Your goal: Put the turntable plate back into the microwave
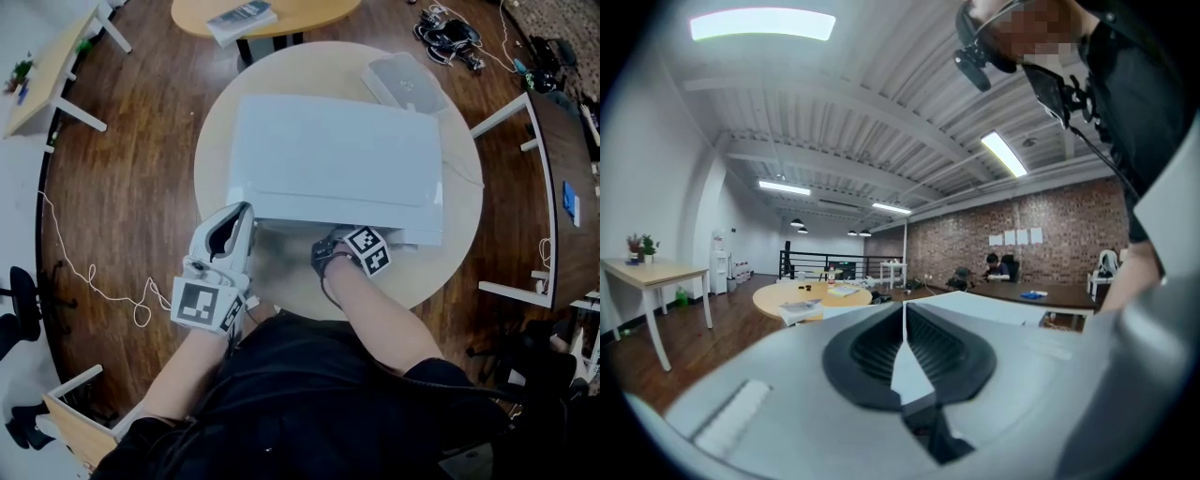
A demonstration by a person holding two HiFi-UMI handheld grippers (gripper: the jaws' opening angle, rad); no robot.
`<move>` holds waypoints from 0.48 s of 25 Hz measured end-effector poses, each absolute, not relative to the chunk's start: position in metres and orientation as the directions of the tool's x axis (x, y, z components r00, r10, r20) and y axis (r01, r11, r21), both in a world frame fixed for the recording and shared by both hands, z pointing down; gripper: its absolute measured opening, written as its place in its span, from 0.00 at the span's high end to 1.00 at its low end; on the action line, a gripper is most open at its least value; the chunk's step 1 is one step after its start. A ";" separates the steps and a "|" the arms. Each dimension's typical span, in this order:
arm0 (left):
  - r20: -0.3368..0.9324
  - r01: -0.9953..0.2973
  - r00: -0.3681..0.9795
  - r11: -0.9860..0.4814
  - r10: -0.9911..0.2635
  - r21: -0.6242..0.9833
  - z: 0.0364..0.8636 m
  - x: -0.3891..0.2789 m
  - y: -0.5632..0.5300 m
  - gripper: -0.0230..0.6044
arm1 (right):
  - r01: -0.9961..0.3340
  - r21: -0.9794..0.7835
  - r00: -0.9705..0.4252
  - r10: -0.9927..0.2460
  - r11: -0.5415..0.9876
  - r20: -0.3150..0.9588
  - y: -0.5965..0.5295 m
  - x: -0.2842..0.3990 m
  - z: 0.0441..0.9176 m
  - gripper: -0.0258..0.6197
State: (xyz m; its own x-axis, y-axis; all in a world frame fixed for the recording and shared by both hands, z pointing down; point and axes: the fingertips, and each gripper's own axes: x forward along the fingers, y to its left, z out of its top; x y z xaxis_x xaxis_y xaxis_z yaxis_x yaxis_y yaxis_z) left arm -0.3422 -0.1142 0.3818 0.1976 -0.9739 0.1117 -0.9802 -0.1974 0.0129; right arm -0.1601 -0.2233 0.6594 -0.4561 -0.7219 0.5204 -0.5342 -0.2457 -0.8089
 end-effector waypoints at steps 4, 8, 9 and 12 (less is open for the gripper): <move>0.108 -0.978 0.208 -0.208 -0.972 0.013 0.381 -0.335 -0.108 0.95 | -0.554 -0.806 -0.482 -0.709 -0.210 0.516 -0.206 -0.153 0.656 0.85; 0.091 -0.971 0.240 -0.238 -0.967 0.030 0.380 -0.330 -0.108 0.95 | -0.622 -0.783 -0.576 -0.668 -0.016 0.471 -0.186 -0.165 0.635 0.84; 0.091 -0.969 0.247 -0.245 -0.965 0.035 0.381 -0.327 -0.106 0.95 | -0.635 -0.771 -0.606 -0.649 0.048 0.459 -0.178 -0.168 0.628 0.84; 0.086 -0.959 0.284 -0.280 -0.955 0.047 0.384 -0.313 -0.104 0.95 | -0.641 -0.744 -0.666 -0.618 0.188 0.418 -0.160 -0.165 0.606 0.84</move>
State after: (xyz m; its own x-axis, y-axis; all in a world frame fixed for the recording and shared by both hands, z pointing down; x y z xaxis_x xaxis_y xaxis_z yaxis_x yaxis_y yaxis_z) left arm -0.3126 -0.1044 0.3843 0.2836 -0.9551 0.0857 -0.9587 -0.2804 0.0469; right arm -0.1653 -0.1595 0.6058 -0.6662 -0.6178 0.4178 -0.6410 0.1881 -0.7441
